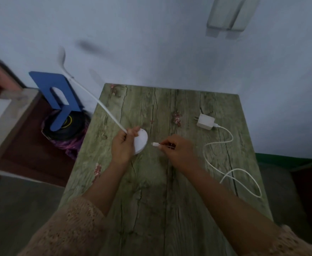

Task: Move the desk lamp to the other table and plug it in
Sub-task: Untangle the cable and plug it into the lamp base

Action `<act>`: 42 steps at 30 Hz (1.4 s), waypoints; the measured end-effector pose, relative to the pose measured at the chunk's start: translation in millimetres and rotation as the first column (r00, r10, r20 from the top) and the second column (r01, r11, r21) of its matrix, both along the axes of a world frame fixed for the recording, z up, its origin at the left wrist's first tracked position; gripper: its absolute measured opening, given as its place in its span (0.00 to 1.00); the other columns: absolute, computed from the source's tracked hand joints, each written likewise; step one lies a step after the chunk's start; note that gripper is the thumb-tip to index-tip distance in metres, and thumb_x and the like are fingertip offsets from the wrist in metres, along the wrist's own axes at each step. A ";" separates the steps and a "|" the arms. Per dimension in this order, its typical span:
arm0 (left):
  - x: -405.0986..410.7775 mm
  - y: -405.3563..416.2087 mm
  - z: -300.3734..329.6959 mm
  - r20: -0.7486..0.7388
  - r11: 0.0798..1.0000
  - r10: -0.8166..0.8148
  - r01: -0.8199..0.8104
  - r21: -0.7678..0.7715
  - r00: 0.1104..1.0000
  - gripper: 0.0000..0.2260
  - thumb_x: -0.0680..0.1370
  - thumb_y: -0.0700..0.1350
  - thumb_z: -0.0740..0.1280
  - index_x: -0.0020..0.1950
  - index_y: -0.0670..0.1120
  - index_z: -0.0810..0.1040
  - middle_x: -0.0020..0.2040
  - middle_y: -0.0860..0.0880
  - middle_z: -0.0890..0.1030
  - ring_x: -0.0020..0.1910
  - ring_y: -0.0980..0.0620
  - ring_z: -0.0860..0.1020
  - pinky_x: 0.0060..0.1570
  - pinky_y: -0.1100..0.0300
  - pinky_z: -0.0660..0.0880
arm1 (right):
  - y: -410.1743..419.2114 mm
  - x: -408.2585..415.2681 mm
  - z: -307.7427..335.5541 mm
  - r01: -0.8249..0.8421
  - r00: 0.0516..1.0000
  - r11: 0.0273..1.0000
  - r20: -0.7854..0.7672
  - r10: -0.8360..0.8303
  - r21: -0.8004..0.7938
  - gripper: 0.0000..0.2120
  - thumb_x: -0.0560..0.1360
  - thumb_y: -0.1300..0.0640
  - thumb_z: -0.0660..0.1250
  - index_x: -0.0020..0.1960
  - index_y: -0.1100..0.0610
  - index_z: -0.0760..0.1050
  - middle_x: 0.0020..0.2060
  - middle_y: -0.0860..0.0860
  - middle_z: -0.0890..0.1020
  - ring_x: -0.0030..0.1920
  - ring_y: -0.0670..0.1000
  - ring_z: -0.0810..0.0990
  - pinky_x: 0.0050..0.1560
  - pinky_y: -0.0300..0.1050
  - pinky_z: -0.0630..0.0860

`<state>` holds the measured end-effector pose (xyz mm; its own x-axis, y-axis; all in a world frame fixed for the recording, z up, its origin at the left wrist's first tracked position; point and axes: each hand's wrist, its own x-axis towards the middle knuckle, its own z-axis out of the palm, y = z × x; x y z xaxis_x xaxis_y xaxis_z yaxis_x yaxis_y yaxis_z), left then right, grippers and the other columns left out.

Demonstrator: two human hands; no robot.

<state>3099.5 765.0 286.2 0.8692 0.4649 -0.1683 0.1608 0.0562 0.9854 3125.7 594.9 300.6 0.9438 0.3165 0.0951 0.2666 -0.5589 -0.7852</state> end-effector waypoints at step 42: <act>-1.3 14.7 -2.7 0.108 0.981 -0.092 0.109 -0.162 0.990 0.17 0.81 0.42 0.54 0.36 0.45 0.76 0.56 0.41 0.80 0.57 0.47 0.78 0.55 0.62 0.72 | 23.8 1.6 38.4 -0.141 0.988 0.965 0.031 0.151 -0.220 0.07 0.72 0.55 0.69 0.42 0.57 0.83 0.37 0.54 0.83 0.37 0.50 0.76 0.42 0.47 0.74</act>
